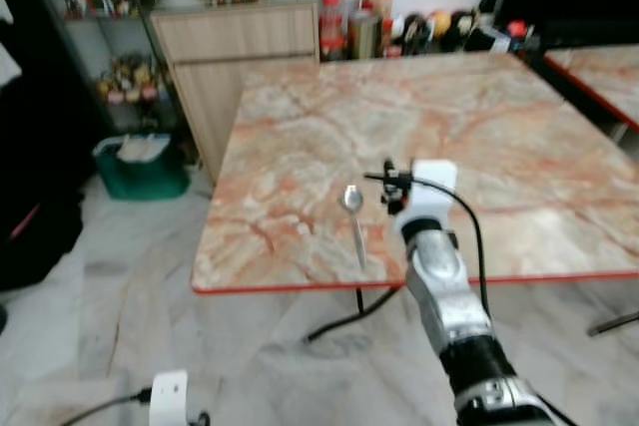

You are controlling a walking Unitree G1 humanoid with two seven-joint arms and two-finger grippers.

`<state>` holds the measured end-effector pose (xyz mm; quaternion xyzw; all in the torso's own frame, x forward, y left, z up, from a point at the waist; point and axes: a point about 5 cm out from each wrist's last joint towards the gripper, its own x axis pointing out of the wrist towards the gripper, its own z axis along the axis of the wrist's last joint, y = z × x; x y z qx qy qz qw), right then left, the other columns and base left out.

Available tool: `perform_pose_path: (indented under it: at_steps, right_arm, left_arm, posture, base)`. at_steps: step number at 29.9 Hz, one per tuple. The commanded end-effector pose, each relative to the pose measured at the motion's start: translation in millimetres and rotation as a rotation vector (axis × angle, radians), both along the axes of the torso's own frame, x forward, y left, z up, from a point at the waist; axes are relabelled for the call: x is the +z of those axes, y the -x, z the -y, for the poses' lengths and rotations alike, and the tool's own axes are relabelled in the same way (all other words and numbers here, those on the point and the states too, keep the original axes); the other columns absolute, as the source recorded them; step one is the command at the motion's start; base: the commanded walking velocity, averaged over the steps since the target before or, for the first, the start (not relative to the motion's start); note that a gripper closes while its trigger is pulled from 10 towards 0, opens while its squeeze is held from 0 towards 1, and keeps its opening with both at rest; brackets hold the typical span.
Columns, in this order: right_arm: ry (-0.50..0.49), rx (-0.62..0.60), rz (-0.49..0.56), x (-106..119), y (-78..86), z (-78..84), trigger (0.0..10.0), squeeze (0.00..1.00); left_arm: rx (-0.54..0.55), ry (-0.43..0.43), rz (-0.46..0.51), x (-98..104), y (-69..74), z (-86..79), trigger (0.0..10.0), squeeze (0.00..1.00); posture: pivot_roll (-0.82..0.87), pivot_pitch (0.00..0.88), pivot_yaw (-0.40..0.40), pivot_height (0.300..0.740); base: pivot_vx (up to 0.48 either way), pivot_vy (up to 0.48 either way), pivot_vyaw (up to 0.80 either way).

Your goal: Setting the table

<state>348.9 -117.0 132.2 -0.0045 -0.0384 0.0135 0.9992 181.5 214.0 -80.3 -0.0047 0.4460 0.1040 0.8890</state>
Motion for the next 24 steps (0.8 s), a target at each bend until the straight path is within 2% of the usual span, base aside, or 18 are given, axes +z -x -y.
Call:
perform_pose_path:
  at_steps: [1, 14, 18, 24]
  right_arm:
    - [-0.011, 0.039, 0.001, 2.2, 0.1, -14.6, 10.0, 0.00]
    - [0.000, 0.012, -0.027, -3.5, -0.3, -8.7, 10.0, 0.00]
    - [0.006, -0.019, -0.146, -20.8, -1.1, -4.5, 10.0, 0.00]
    - [-0.003, -0.023, -0.207, -32.4, -0.3, -1.5, 10.0, 0.00]
  left_arm:
    - [-0.004, -0.021, -0.009, 0.1, 2.9, -7.1, 10.0, 0.00]
    - [-0.014, -0.014, 0.012, 1.3, 0.2, -4.9, 10.0, 0.00]
    - [-0.016, -0.016, 0.003, 1.1, 0.0, -5.0, 10.0, 0.00]
    - [-0.015, -0.014, 0.002, 1.0, 0.0, -4.6, 10.0, 0.00]
  posture:
    - [0.00, 0.000, 0.043, 0.740]
    - [-0.01, 0.000, 0.046, 0.740]
    - [-0.01, 0.000, 0.046, 0.740]
    - [-0.01, 0.000, 0.044, 0.740]
  base:
    - [0.000, 0.000, 0.00]
    - [0.000, 0.000, 0.00]
    - [0.000, 0.000, 0.00]
    - [0.000, 0.000, 0.00]
